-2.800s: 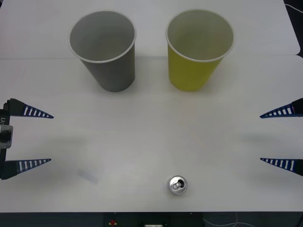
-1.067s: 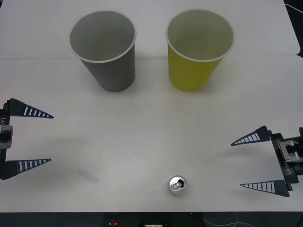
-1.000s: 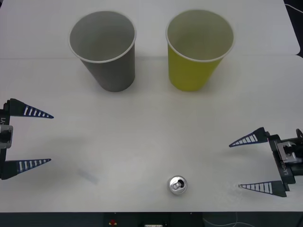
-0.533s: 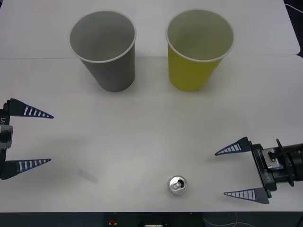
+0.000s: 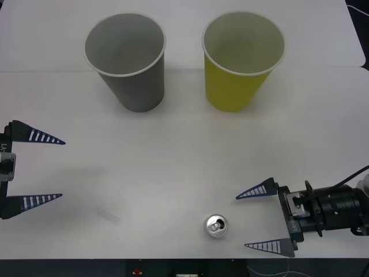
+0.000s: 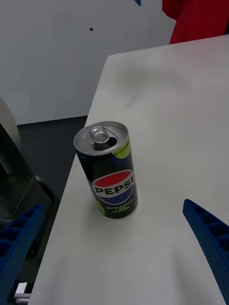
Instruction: Put the can into the green bin and the plastic bottle into the gray bin
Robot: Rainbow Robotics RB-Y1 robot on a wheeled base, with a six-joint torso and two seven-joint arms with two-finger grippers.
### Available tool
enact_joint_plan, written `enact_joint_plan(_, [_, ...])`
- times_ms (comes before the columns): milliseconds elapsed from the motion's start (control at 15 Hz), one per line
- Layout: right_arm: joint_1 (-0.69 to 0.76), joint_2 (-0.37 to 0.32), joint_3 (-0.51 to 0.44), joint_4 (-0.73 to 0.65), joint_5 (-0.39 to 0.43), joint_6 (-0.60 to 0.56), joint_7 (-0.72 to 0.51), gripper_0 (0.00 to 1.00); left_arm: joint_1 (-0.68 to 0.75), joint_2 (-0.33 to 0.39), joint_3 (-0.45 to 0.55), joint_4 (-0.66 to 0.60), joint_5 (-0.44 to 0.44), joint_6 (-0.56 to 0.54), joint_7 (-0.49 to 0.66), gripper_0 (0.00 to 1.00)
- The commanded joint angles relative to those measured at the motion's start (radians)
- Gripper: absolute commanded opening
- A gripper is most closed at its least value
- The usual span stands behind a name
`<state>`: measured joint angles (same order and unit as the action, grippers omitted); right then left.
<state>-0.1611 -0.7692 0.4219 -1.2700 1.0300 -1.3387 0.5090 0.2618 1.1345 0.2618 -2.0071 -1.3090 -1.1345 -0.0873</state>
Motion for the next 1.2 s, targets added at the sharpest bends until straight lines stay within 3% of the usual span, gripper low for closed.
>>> enact_joint_plan(67, [0.0,0.05,0.009,0.0,0.039,0.021,0.002,1.0,0.0,0.0,0.0,0.0,0.0,0.0,0.0,1.0])
enact_joint_plan(400, [0.0,0.14,0.008,0.0,0.11,0.05,0.0,1.0,0.0,0.0,0.0,0.0,0.0,0.0,0.0,1.0])
enact_joint_plan(667, [0.0,0.165,0.009,0.0,0.125,0.066,0.003,1.0,0.0,0.0,0.0,0.0,0.0,0.0,0.0,1.0])
enact_joint_plan(800, [0.002,0.165,0.008,0.0,0.125,0.067,0.003,0.47,0.0,0.0,0.0,0.0,0.0,0.0,0.0,1.0])
enact_joint_plan(867, [0.002,0.163,0.009,0.001,0.125,0.067,0.002,0.12,0.0,0.0,0.0,0.0,0.0,0.0,0.0,1.0])
enact_joint_plan(933, [0.002,0.163,0.009,0.0,0.125,0.066,-0.001,0.0,0.0,0.0,0.0,0.0,0.0,0.0,0.0,1.0])
enact_joint_plan(1200, [0.002,0.163,0.009,0.0,0.125,0.066,-0.004,0.0,0.0,0.0,0.0,0.0,0.0,0.0,0.0,1.0])
